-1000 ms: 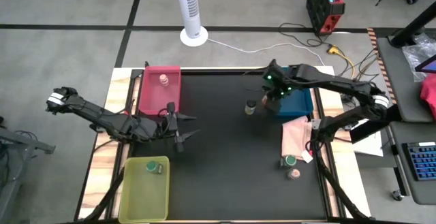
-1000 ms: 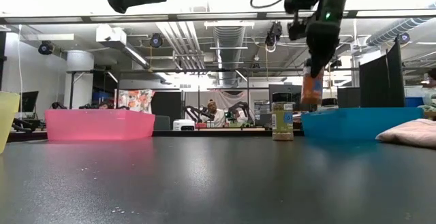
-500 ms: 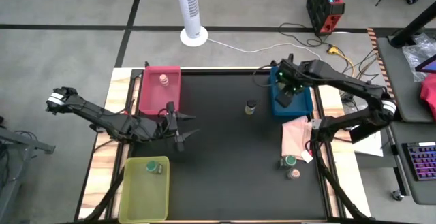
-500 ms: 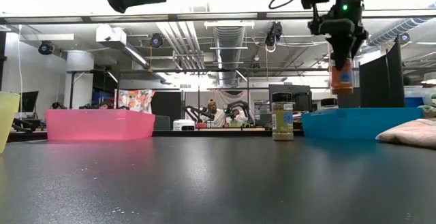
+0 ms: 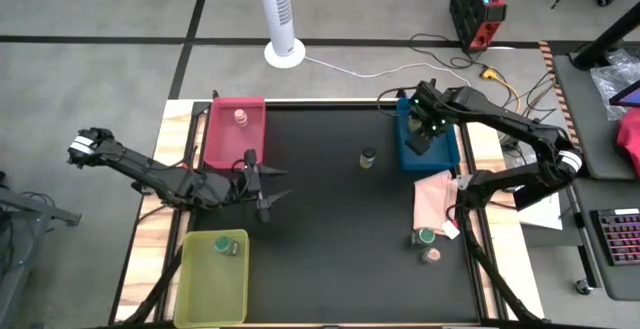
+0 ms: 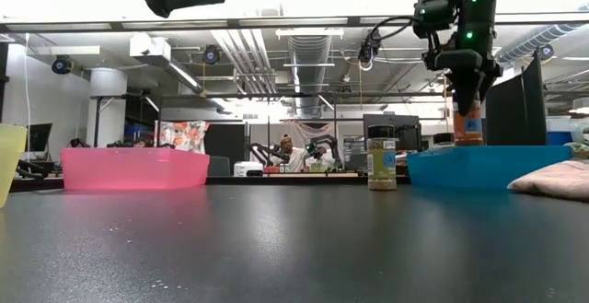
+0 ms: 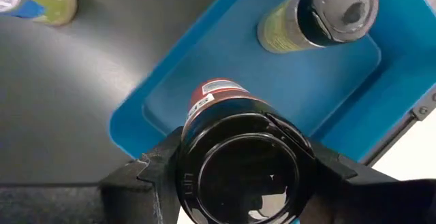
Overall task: Sort spices by type
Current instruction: Put the right black seasoning into the blue bin
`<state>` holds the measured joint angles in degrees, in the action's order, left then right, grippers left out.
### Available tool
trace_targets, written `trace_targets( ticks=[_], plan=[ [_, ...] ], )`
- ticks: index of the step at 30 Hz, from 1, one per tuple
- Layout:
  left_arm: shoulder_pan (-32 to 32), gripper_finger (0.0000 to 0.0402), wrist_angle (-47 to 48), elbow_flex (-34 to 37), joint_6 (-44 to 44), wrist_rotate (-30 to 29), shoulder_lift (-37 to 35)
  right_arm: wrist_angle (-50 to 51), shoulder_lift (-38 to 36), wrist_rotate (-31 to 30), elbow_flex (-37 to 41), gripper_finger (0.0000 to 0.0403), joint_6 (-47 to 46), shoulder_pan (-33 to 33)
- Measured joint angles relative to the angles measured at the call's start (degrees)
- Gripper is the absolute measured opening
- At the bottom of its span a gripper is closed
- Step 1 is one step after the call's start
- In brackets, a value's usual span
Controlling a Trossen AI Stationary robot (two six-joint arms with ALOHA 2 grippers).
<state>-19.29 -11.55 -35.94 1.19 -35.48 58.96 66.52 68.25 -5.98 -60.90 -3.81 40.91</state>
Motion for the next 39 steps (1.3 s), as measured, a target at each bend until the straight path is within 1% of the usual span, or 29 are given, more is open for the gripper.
trace_targets(
  ticks=[12, 16, 20, 25, 29, 39],
  plan=[
    [0.00, 0.0212, 0.02, -0.02, 0.00, 0.00, 0.00, -1.29, -0.33, 0.04, 0.27, 0.0197, 0.37, 0.78],
    [0.00, 0.0212, 0.02, -0.02, 0.00, 0.00, 0.00, -3.00, -0.33, -0.01, 1.31, 0.0197, 0.16, 3.10],
    [0.00, 0.0212, 0.04, -0.02, 0.00, 0.00, 0.00, -5.80, -0.33, 0.13, 3.91, 0.0197, -0.01, 6.03],
    [0.00, 0.0212, 0.04, -0.01, 0.00, 0.00, 0.00, -8.87, -0.33, 3.19, 6.88, 0.0197, 0.68, 8.37],
    [0.00, 0.0212, 0.05, -0.02, 0.00, 0.00, 0.00, -8.85, -0.26, 3.08, 7.64, 0.0197, 0.47, 9.49],
    [0.00, 0.0212, 0.07, -0.02, -0.06, 0.02, 0.00, -9.19, 0.20, 3.47, 7.74, 0.0199, -0.68, 9.66]
  ],
)
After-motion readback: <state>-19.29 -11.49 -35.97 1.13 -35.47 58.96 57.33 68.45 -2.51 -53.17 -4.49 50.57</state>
